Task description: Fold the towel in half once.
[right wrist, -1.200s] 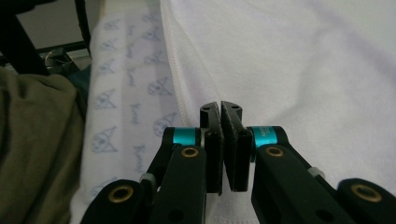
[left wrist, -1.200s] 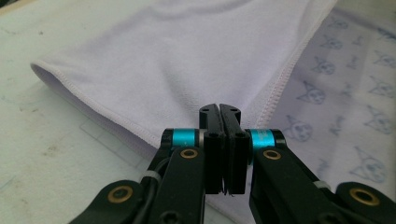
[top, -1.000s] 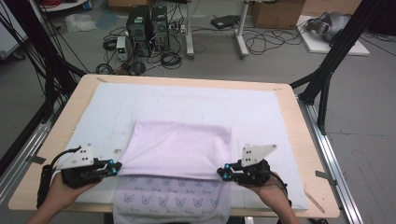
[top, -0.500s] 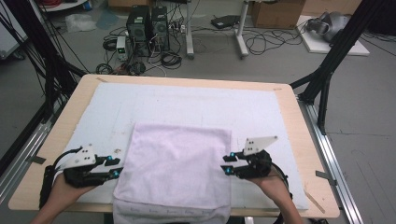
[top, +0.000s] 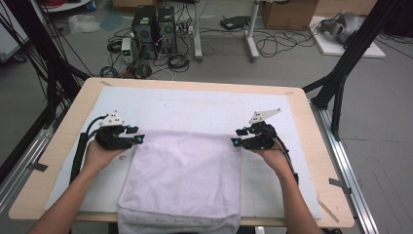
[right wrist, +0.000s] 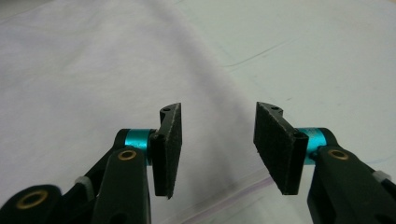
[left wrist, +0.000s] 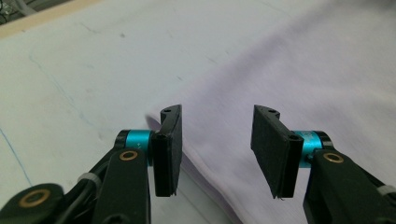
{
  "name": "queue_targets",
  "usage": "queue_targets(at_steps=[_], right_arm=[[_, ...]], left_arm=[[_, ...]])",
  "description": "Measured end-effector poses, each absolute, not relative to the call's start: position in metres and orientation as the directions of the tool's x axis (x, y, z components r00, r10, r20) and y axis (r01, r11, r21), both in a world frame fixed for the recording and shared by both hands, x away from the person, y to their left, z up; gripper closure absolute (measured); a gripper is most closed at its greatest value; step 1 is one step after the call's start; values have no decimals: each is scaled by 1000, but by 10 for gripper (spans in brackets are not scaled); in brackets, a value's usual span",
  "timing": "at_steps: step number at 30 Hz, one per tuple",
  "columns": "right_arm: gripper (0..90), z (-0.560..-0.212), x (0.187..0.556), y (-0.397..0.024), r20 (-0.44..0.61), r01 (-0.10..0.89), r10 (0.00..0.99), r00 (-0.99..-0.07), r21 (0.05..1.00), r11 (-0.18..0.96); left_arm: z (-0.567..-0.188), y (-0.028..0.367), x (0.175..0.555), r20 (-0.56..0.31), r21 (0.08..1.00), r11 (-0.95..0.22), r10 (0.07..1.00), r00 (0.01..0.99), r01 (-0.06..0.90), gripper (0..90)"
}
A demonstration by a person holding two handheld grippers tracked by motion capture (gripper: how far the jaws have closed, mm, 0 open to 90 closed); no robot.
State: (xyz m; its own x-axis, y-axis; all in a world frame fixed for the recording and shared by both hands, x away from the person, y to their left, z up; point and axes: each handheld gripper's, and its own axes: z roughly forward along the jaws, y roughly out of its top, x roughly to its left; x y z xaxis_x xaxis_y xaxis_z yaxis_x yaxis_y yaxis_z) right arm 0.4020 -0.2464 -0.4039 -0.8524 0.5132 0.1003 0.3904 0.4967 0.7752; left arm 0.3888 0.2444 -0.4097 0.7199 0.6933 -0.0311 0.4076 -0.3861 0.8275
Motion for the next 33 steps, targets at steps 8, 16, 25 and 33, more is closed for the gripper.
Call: queue_targets(at_steps=[8,16,25,33], right_arm=[[417,-421,425,-250,111,441,556,-824,741,506],[662,-442,434,-248,193,498,533,-824,696,517],[866,-416,439,-244,95,419,528,-844,731,538],[866,-327,464,-244,-62,310,557,-828,777,548]], left_arm=[[-430,243,426,-119,777,-371,706,698,509,441],[-443,236,428,-122,745,-419,679,724,518,655],[-420,240,436,-60,774,-410,711,700,483,851],[-326,238,462,42,851,-375,746,665,367,853]])
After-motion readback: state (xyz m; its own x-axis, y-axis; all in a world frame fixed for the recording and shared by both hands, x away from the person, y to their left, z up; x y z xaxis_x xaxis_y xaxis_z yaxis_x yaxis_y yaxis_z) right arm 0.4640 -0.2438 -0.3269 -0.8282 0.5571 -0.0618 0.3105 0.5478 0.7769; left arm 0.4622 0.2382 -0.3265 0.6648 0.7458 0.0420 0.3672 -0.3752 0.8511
